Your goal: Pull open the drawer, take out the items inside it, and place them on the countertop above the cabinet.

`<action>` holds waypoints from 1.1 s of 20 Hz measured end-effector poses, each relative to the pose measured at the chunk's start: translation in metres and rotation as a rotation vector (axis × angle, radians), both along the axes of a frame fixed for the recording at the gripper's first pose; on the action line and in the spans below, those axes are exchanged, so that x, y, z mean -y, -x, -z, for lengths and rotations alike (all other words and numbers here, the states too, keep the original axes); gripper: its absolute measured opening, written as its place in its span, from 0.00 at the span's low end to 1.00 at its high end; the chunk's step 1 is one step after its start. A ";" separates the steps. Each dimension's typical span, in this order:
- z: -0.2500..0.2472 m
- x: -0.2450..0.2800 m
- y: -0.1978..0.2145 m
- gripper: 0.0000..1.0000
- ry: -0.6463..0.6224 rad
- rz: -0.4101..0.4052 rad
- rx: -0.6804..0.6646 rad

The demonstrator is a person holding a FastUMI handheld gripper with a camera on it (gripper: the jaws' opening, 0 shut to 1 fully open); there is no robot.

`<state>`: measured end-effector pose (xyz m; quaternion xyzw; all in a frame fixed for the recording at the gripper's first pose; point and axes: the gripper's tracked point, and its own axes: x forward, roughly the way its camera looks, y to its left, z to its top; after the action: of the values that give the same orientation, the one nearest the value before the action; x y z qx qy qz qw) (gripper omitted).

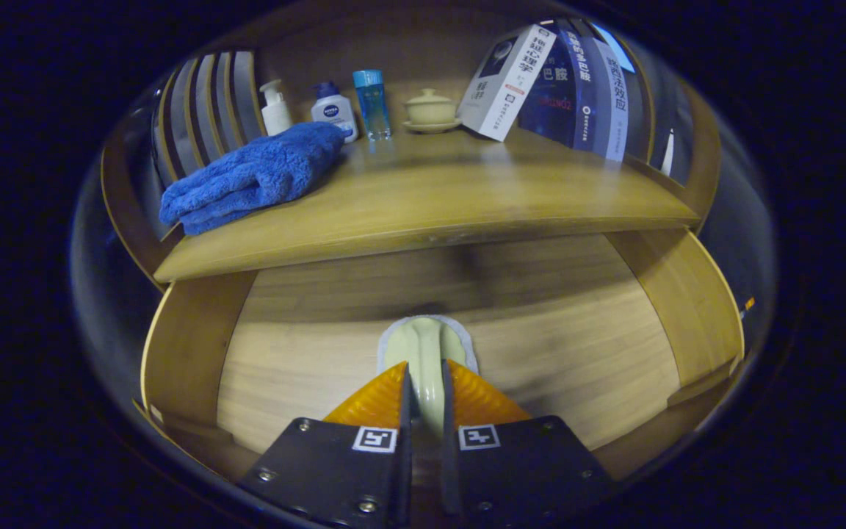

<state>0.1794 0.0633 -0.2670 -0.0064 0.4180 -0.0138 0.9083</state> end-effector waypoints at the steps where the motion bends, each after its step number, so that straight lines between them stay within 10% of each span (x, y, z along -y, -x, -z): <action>1: 0.000 0.000 0.000 0.16 0.000 -0.003 0.000; 22: -0.159 -0.021 0.011 0.16 0.049 -0.024 0.347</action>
<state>0.1686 0.0847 -0.1084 -0.0310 0.2544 -0.0141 0.9665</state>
